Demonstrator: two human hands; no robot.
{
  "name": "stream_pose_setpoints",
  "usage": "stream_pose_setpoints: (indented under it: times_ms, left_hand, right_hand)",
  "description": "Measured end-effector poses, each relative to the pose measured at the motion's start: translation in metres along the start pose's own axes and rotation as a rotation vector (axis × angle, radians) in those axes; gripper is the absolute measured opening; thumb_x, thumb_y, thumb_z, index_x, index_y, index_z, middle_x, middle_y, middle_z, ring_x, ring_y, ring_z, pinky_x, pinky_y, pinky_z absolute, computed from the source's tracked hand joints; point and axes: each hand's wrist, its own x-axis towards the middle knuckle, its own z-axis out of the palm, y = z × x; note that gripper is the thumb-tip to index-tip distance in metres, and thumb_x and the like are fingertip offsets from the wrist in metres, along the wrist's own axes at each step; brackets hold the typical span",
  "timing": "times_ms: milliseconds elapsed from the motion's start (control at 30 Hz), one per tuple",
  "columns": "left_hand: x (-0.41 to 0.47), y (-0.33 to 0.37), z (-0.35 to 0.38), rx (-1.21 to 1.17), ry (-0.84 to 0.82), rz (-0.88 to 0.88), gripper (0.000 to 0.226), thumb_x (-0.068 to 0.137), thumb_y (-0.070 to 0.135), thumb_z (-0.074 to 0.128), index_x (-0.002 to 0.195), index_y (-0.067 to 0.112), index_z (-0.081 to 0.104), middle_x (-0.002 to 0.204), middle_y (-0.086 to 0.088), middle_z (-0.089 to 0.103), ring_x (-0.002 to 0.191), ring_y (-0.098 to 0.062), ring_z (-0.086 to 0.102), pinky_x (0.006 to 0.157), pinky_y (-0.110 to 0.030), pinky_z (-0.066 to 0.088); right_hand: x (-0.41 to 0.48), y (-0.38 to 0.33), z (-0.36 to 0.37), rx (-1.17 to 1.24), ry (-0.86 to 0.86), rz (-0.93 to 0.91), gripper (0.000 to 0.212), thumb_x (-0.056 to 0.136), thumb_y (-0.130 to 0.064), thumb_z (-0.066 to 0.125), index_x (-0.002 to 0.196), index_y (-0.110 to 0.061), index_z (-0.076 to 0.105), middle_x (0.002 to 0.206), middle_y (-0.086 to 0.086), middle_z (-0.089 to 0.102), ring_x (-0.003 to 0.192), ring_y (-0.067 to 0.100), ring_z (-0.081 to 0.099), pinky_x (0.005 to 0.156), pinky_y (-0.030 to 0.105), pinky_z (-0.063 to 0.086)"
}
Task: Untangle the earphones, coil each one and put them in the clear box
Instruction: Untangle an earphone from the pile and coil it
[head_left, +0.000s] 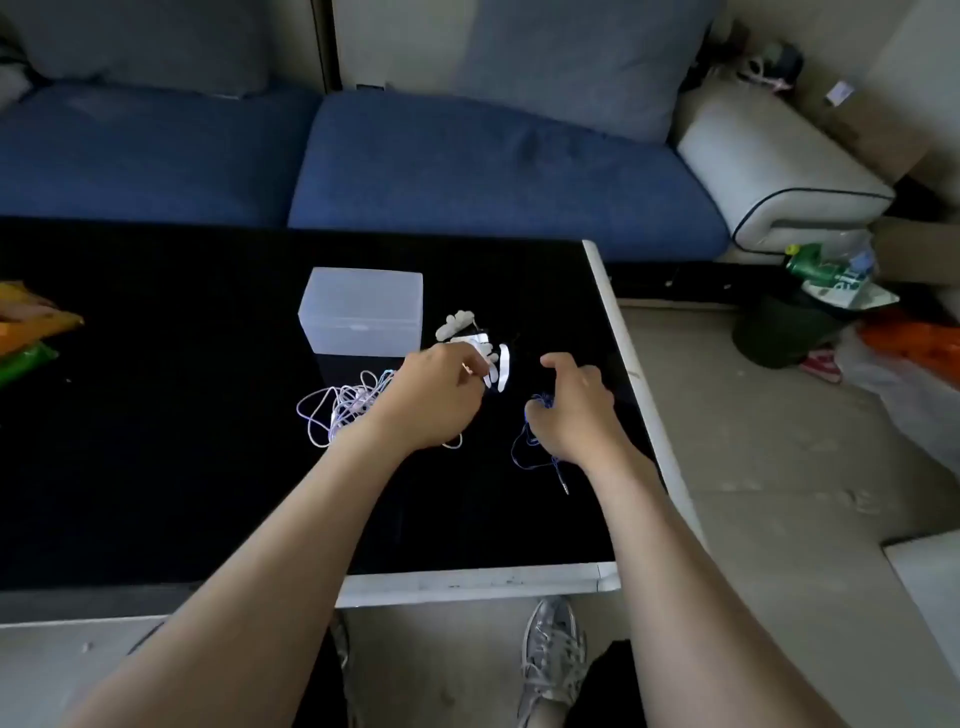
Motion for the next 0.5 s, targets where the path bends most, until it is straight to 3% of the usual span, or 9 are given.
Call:
stream_pose_setpoints:
  times_ms: [67, 167, 233, 333, 500]
  left_hand:
    - [0.009, -0.007, 0.004, 0.157, -0.141, 0.026, 0.037, 0.101, 0.015, 0.051, 0.135, 0.018, 0.064, 0.124, -0.004, 0.066, 0.113, -0.023, 0.061, 0.085, -0.024, 0.046]
    - [0.016, -0.025, 0.016, 0.324, -0.315, -0.008, 0.047, 0.103, 0.02, 0.048, 0.149, 0.027, 0.054, 0.151, -0.008, 0.047, 0.141, -0.033, 0.042, 0.114, -0.047, 0.041]
    - [0.014, -0.031, 0.024, 0.48, -0.395, -0.041, 0.048, 0.104, 0.024, 0.046, 0.152, 0.032, 0.05, 0.155, -0.007, 0.041, 0.144, -0.035, 0.035, 0.118, -0.053, 0.035]
    - [0.012, -0.032, 0.029, 0.681, -0.404, -0.09, 0.043, 0.104, 0.035, 0.046, 0.144, 0.023, 0.055, 0.152, -0.01, 0.04, 0.142, -0.036, 0.034, 0.115, -0.049, 0.033]
    - [0.005, -0.033, 0.031, 0.712, -0.363, -0.146, 0.031, 0.103, 0.032, 0.055, 0.127, 0.014, 0.059, 0.153, -0.015, 0.037, 0.142, -0.038, 0.031, 0.113, -0.048, 0.034]
  right_hand:
    - [0.01, 0.004, 0.005, -0.055, -0.063, 0.072, 0.071, 0.101, -0.019, 0.062, 0.162, -0.03, 0.029, 0.156, 0.015, 0.03, 0.135, 0.046, 0.042, 0.111, 0.059, 0.046]
    - [0.016, 0.016, 0.021, -0.09, -0.108, 0.121, 0.068, 0.097, -0.009, 0.064, 0.156, -0.029, 0.039, 0.149, 0.015, 0.039, 0.124, 0.042, 0.054, 0.104, 0.053, 0.053]
    - [0.012, 0.022, 0.028, -0.098, -0.09, 0.096, 0.047, 0.097, -0.003, 0.062, 0.138, -0.022, 0.055, 0.132, 0.014, 0.054, 0.108, 0.034, 0.063, 0.094, 0.049, 0.058]
    - [0.006, 0.019, 0.03, -0.081, -0.016, 0.043, 0.022, 0.099, -0.003, 0.06, 0.114, -0.017, 0.068, 0.105, 0.008, 0.067, 0.087, 0.025, 0.068, 0.078, 0.042, 0.063]
    - [-0.007, 0.004, 0.034, 0.158, 0.17, -0.179, 0.03, 0.098, 0.002, 0.059, 0.112, -0.021, 0.072, 0.091, -0.004, 0.072, 0.08, 0.008, 0.068, 0.069, 0.024, 0.058]
